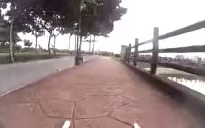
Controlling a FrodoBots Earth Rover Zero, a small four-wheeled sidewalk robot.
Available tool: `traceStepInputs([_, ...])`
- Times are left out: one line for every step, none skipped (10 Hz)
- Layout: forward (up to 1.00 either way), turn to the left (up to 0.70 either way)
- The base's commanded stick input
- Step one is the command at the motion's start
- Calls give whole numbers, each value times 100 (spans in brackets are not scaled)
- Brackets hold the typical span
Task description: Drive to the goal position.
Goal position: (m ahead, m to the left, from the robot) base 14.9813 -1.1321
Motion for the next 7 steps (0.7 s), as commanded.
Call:
traceStepInputs([100, 0])
traceStepInputs([100, 0])
traceStepInputs([100, 0])
traceStepInputs([100, 0])
traceStepInputs([100, 0])
traceStepInputs([100, 0])
traceStepInputs([100, 0])
